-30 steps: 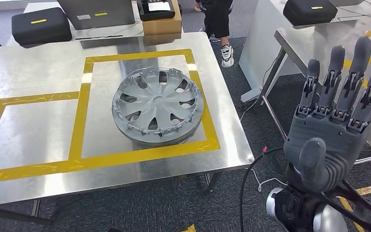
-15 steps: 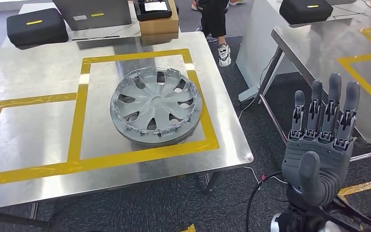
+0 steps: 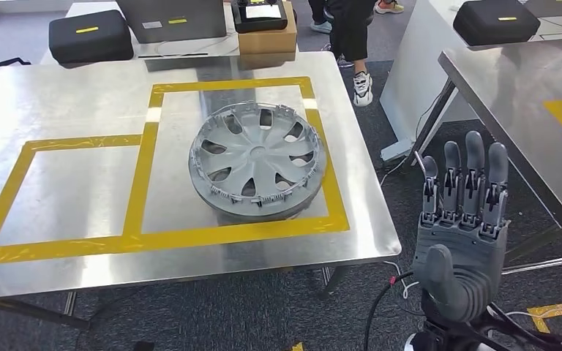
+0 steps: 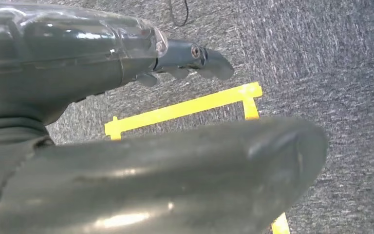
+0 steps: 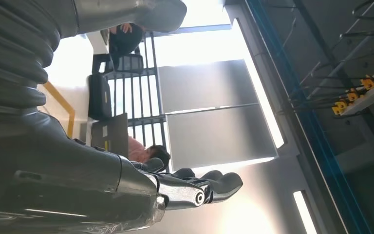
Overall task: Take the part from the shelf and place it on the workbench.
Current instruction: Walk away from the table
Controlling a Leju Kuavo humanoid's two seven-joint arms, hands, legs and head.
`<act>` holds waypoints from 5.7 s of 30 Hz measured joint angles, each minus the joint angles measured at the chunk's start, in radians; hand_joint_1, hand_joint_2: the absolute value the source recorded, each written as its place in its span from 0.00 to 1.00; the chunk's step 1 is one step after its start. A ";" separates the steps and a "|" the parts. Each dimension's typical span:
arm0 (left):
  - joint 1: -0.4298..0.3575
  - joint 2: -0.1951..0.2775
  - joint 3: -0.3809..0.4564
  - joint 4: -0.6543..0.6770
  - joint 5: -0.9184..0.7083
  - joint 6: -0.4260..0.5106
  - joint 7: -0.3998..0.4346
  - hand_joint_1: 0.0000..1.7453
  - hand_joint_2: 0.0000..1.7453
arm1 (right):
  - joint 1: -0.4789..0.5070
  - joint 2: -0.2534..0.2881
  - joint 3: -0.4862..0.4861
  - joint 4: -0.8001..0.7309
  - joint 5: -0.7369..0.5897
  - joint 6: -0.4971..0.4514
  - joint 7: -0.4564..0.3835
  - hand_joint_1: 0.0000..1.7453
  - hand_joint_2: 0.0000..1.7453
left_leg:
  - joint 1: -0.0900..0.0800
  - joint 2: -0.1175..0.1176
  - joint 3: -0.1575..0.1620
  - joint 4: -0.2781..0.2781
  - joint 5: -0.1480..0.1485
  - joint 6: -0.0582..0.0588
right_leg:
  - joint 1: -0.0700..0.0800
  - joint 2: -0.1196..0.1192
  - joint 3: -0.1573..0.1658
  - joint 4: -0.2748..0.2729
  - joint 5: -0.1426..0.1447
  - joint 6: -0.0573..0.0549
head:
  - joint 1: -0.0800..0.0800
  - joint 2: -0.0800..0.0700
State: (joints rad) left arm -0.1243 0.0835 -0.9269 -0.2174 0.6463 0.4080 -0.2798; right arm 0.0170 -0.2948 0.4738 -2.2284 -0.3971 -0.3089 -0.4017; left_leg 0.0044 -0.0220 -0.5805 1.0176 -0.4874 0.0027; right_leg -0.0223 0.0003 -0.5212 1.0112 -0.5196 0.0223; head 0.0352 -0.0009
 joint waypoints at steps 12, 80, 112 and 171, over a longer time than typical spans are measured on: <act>-0.006 0.006 0.000 -0.001 -0.038 -0.012 0.027 0.00 0.00 | 0.019 0.011 0.007 0.074 -0.096 -0.005 -0.036 0.00 1.00 | 0.018 0.025 -0.008 0.174 -0.122 -0.056 | 0.002 -0.018 -0.068 -0.021 0.067 -0.024 | -0.035 0.000; -0.043 -0.079 -0.098 -0.014 -0.169 -0.074 0.146 0.00 0.00 | -0.071 0.124 0.139 1.645 0.034 -0.260 0.532 0.00 1.00 | 0.016 0.020 0.061 0.022 -0.071 -0.017 | 0.020 -0.024 -0.127 0.022 0.097 -0.010 | 0.029 0.000; -0.048 -0.090 -0.121 -0.012 -0.179 -0.079 0.147 0.00 0.00 | -0.108 0.193 0.193 1.958 0.071 -0.219 0.589 0.00 1.00 | 0.008 0.020 0.087 0.005 -0.074 0.005 | 0.032 -0.008 -0.135 0.032 0.087 -0.011 | 0.027 0.000; -0.058 -0.088 -0.153 -0.011 -0.232 -0.094 0.169 0.00 0.00 | -0.124 0.197 0.272 1.998 0.104 -0.043 0.581 0.00 0.00 | 0.016 0.121 -0.005 0.039 -0.032 -0.023 | 0.019 -0.088 -0.001 -0.003 0.007 -0.002 | -0.001 0.000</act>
State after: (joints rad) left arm -0.1822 -0.0046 -1.0801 -0.2289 0.4140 0.3141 -0.1109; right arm -0.1074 -0.0976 0.7463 -0.2299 -0.2933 -0.3517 0.1795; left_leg 0.0208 0.0992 -0.5851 1.0570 -0.5194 -0.0199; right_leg -0.0036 -0.0877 -0.5219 1.0077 -0.5125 0.0204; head 0.0343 -0.0010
